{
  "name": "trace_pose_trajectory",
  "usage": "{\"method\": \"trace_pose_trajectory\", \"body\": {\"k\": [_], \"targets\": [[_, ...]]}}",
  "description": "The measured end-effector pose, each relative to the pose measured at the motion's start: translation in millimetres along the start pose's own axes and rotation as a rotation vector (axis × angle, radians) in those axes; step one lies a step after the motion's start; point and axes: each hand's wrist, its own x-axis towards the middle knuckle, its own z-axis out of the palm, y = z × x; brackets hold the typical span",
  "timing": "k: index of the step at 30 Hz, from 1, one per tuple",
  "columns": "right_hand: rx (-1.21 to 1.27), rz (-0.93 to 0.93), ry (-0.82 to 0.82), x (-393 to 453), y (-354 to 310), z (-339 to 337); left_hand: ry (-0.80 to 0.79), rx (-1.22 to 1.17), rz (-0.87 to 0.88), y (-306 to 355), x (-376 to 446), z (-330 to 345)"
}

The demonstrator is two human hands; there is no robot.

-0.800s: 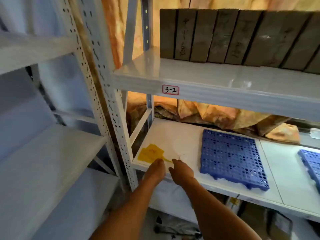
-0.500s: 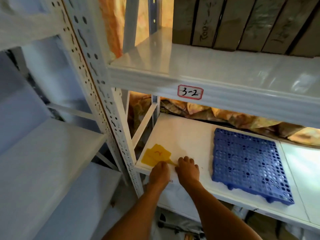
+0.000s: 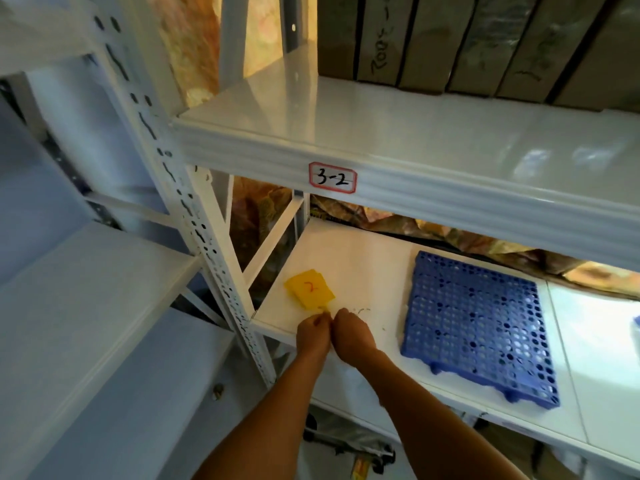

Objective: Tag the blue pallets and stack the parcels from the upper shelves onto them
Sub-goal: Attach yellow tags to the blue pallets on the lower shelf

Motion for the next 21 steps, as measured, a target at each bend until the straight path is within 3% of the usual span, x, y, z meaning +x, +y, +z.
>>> {"method": "trace_pose_trajectory", "body": {"k": [7,11,21], "targets": [[0.464,-0.005,0.189,-40.2,40.5,-36.2,-0.056,-0.405,0.025,12.1,-38.4,30.3],[0.594,-0.002,0.29,-65.7,75.1,-54.9,-0.05,-0.372,0.151,24.6,-66.3,49.3],[0.576,0.114,0.391,-137.9,137.2,-76.8,-0.183,-0.148,0.311,26.3,-115.6,101.9]]}}
